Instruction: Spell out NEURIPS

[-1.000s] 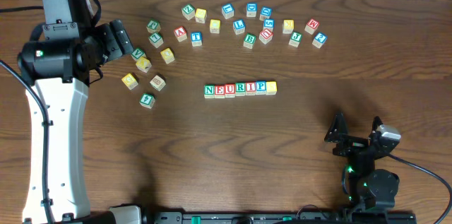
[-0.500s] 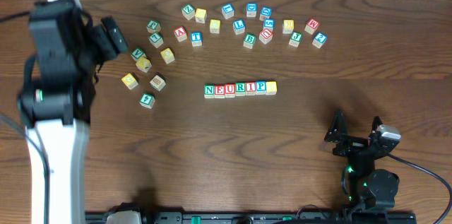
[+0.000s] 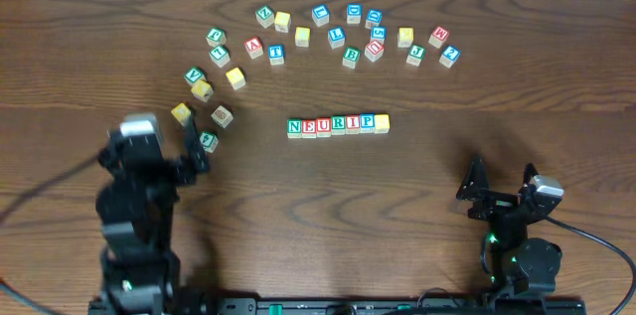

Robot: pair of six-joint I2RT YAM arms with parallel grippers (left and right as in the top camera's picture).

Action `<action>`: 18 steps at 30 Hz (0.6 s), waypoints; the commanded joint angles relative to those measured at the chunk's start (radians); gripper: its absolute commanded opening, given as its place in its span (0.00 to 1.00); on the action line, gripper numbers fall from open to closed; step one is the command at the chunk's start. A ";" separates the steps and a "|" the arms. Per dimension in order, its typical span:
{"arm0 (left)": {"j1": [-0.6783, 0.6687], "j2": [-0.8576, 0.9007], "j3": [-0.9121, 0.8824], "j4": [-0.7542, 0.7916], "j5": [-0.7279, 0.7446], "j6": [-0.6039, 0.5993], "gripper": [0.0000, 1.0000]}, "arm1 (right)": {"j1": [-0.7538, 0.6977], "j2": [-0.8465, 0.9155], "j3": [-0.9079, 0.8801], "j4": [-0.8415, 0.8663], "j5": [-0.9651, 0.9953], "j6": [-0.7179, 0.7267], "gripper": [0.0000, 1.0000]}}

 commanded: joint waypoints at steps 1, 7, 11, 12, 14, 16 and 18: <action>0.003 -0.159 -0.136 0.029 0.012 0.053 0.98 | -0.013 -0.005 -0.002 -0.003 -0.001 0.013 0.99; 0.004 -0.346 -0.286 0.028 0.009 0.072 0.98 | -0.013 -0.005 -0.002 -0.003 -0.001 0.013 0.99; 0.004 -0.426 -0.349 0.027 0.009 0.071 0.98 | -0.013 -0.005 -0.002 -0.003 -0.001 0.013 0.99; 0.004 -0.438 -0.358 0.024 0.009 0.072 0.98 | -0.013 -0.005 -0.002 -0.003 -0.001 0.013 0.99; 0.004 -0.457 -0.372 0.018 0.009 0.072 0.98 | -0.013 -0.005 -0.002 -0.003 -0.001 0.013 0.99; 0.004 -0.475 -0.389 0.016 0.009 0.072 0.98 | -0.013 -0.005 -0.002 -0.003 -0.001 0.013 0.99; 0.004 -0.490 -0.408 0.016 0.009 0.071 0.98 | -0.013 -0.005 -0.002 -0.003 -0.001 0.013 0.99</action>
